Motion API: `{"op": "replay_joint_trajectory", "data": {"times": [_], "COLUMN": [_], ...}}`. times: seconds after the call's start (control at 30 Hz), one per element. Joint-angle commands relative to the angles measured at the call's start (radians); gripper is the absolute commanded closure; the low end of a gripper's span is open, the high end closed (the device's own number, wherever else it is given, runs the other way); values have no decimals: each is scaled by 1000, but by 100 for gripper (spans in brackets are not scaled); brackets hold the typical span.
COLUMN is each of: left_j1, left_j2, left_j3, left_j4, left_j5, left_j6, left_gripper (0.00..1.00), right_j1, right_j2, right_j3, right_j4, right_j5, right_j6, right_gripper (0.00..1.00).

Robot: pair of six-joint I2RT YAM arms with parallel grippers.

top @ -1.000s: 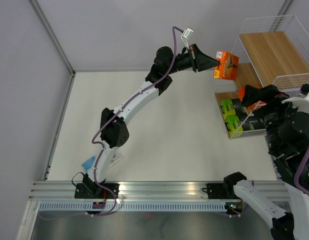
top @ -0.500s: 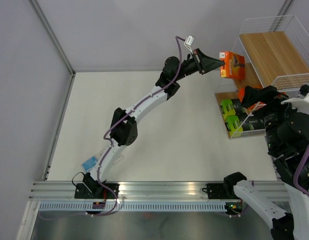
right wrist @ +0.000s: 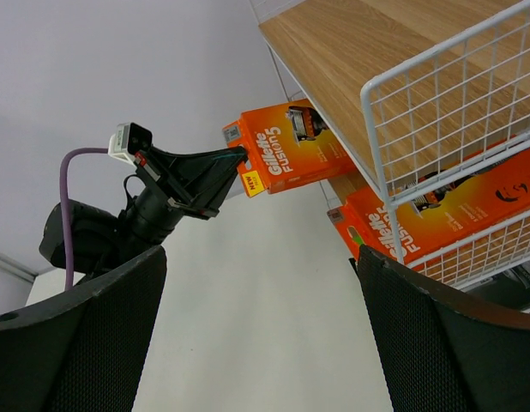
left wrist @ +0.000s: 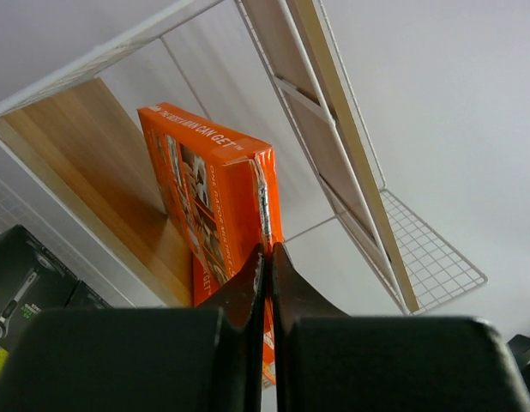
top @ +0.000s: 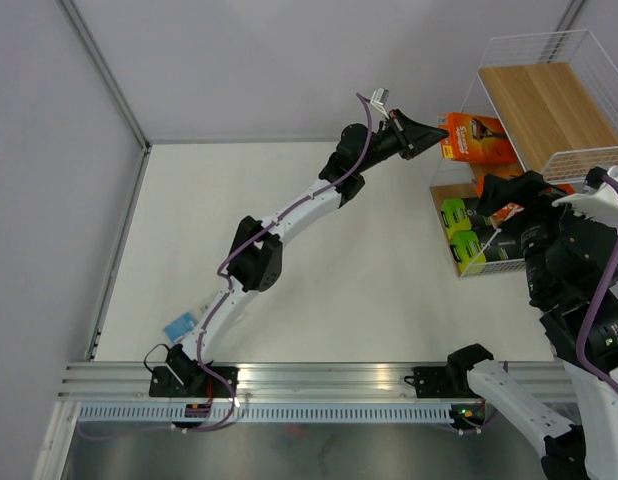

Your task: Place and organize the shaving razors onto the shelf

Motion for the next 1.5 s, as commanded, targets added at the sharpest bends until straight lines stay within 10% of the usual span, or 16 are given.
{"op": "replay_joint_trajectory", "data": {"times": [0.0, 1.47], "left_j1": [-28, -126], "left_j2": [15, 167], "left_j3": [15, 197], "left_j4": [0, -123], "left_j5": [-79, -391], "left_j6": [-71, 50], "left_gripper": [98, 88], "right_j1": [2, 1], "right_j2": [14, 91], "right_j3": [-17, -112], "right_j4": [24, 158], "right_j5": [-23, -199], "right_j6": [-24, -62], "right_gripper": [2, 2]}}
